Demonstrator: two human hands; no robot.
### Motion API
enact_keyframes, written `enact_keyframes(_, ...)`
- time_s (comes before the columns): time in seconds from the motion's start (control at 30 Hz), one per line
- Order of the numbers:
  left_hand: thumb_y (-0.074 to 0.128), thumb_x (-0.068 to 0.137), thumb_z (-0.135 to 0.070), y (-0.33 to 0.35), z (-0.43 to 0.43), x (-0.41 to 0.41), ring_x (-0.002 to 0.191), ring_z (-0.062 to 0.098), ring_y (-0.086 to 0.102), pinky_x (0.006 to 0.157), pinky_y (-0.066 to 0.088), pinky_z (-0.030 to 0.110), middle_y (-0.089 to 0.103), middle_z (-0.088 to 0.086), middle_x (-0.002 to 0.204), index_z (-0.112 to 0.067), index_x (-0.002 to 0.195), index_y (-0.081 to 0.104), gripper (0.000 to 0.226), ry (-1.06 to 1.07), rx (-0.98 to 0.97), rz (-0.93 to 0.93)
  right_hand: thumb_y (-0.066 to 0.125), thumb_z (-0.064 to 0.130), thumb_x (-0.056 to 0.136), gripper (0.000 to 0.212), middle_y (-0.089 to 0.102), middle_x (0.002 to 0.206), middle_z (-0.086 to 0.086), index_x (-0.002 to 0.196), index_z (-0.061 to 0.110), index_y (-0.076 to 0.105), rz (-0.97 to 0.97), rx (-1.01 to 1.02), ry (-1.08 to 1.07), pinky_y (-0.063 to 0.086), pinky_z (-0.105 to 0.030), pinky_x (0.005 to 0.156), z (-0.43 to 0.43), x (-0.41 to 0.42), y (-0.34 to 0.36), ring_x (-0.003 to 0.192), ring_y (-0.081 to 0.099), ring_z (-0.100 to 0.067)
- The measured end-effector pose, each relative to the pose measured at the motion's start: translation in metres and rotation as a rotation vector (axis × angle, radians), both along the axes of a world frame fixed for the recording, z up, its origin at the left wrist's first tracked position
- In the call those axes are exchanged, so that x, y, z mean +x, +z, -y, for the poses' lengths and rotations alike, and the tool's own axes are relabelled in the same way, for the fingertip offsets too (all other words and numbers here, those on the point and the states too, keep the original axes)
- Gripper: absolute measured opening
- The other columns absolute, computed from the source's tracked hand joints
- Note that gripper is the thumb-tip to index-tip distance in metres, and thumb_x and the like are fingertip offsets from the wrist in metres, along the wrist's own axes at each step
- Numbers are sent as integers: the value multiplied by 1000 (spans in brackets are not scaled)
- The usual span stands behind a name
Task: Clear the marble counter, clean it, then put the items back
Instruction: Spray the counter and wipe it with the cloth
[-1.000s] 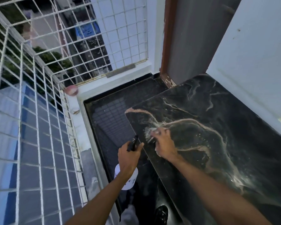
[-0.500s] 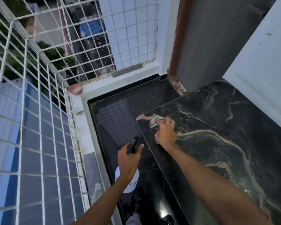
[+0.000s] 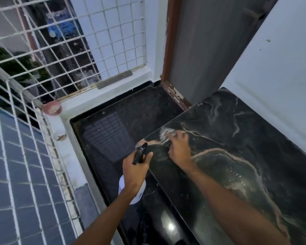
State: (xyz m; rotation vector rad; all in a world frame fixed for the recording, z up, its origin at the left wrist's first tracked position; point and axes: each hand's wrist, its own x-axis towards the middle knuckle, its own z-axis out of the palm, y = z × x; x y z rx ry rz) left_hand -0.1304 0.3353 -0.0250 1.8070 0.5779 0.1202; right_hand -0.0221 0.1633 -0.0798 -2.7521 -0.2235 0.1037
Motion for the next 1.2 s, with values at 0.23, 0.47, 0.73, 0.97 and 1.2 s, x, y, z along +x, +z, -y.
enact_keyframes(0.23,84,86,-33,6,34,-13,52,10,49,60,47,31,54,-8,52,-17,61,57,40,-92,33,-20,56,1,80,55,41,133,-12,130,25,61,-49,24,-394,49,-49,94,98,-11,15,117,40,-41)
enact_keyframes(0.47,83,86,-39,12,96,-68,51,8,49,61,46,30,53,-13,49,-23,59,52,44,-179,86,-106,55,-1,80,57,45,127,-4,128,29,65,-22,121,-137,51,-43,92,138,-136,12,115,40,-28)
enact_keyframes(0.73,86,82,-38,10,171,-153,51,14,50,63,51,39,51,-9,47,-21,55,51,48,-220,88,-125,55,-3,79,53,48,127,-13,123,22,70,-84,133,-639,40,-41,100,281,-191,14,113,46,-40)
enact_keyframes(0.97,84,86,-35,6,176,-194,48,10,47,57,45,28,51,-5,47,-16,56,53,47,-158,82,-107,53,-3,82,55,43,127,-11,129,24,63,-24,88,-235,52,-47,90,223,-242,8,116,39,-34)
enact_keyframes(1.2,82,89,-33,5,140,-199,47,12,45,56,42,30,45,-6,44,-23,54,45,52,-86,75,-59,54,0,87,51,44,135,-9,132,24,61,-103,160,-399,48,-50,97,157,-209,31,125,37,-36)
